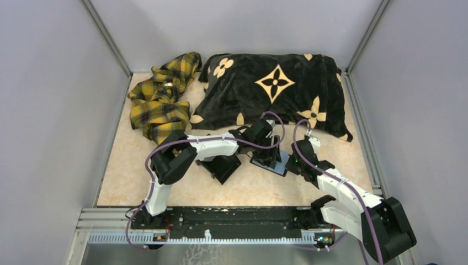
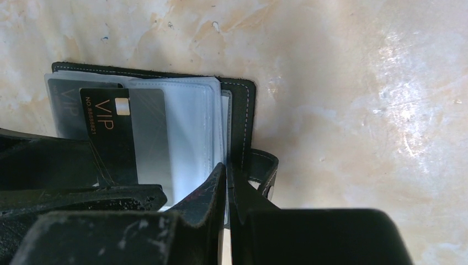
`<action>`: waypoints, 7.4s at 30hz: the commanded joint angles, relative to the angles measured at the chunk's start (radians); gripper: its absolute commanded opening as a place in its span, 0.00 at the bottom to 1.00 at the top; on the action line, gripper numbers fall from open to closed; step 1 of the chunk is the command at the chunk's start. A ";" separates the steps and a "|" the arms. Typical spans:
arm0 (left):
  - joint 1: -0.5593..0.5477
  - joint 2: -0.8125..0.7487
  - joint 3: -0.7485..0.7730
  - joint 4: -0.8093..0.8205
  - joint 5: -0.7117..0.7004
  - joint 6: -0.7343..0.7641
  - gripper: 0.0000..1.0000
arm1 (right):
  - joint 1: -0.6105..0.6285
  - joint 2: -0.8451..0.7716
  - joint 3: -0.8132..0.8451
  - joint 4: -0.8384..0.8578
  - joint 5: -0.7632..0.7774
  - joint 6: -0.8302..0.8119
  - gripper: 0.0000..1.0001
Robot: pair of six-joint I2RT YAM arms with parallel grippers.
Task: Put the credit cards into the card holder
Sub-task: Insert the credit card into the card holder.
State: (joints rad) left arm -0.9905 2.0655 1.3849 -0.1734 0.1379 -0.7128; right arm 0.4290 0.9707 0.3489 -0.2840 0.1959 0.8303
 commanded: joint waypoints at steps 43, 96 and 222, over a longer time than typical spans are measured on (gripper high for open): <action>-0.017 0.185 -0.086 -0.057 0.134 0.157 0.75 | -0.012 0.105 0.045 0.052 -0.062 -0.041 0.06; -0.073 -0.010 -0.120 -0.173 -0.103 0.099 1.00 | -0.015 0.171 0.027 0.073 -0.036 -0.031 0.05; 0.033 -0.171 -0.257 0.082 -0.219 0.186 0.09 | 0.067 0.304 0.135 0.172 -0.120 -0.096 0.00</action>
State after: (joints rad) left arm -0.9379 1.8610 1.0893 -0.0616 -0.0860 -0.5556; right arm 0.4889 1.2552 0.4973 -0.1486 0.0593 0.7292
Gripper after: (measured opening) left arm 0.094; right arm 0.006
